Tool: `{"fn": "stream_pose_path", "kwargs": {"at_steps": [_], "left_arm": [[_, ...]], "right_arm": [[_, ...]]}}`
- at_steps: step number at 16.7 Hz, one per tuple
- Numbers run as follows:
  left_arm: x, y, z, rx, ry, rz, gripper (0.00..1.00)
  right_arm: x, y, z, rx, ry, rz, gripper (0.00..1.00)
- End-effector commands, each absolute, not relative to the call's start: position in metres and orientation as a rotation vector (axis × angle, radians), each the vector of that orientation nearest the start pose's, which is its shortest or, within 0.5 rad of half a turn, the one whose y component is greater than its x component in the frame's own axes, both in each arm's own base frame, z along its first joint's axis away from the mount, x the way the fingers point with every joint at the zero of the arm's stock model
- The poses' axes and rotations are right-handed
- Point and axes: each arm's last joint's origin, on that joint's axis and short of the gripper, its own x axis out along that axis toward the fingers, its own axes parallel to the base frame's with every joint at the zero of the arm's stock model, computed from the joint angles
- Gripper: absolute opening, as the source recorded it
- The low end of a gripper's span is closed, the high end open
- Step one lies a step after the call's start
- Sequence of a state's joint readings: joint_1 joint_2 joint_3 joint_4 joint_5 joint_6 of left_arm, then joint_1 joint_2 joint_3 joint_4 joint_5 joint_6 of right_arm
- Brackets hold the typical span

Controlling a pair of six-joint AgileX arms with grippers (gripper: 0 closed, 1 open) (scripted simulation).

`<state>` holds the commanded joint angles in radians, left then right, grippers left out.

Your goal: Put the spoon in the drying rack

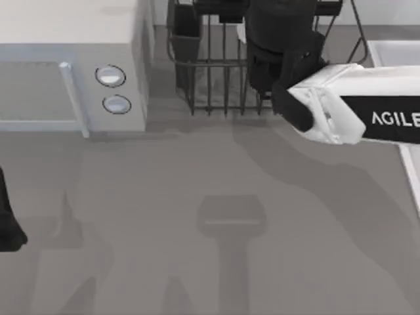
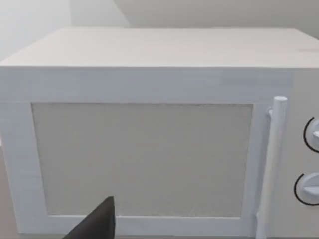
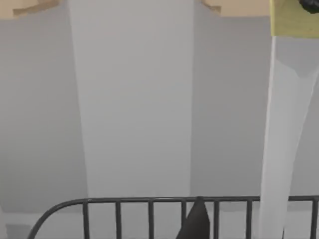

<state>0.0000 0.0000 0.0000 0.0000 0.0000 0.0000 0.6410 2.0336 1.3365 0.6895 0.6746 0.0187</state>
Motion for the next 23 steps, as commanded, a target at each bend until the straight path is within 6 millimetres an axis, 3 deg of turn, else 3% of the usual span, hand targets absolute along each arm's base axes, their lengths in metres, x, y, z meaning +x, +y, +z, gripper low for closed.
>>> {"fn": "stream_pose_path", "kwargs": {"at_steps": [5, 18, 23], "left_arm": [[0.1057, -0.0012, 0.16, 0.0, 0.0, 0.0, 1.0], [0.1057, -0.0012, 0.16, 0.0, 0.0, 0.0, 1.0], [0.1057, -0.0012, 0.16, 0.0, 0.0, 0.0, 1.0]], "right_arm": [[0.3824, 0.2623, 0.219, 0.0, 0.0, -0.01, 0.0], [0.3824, 0.2623, 0.219, 0.0, 0.0, -0.01, 0.98], [0.3824, 0.2623, 0.219, 0.0, 0.0, -0.01, 1.0]]}}
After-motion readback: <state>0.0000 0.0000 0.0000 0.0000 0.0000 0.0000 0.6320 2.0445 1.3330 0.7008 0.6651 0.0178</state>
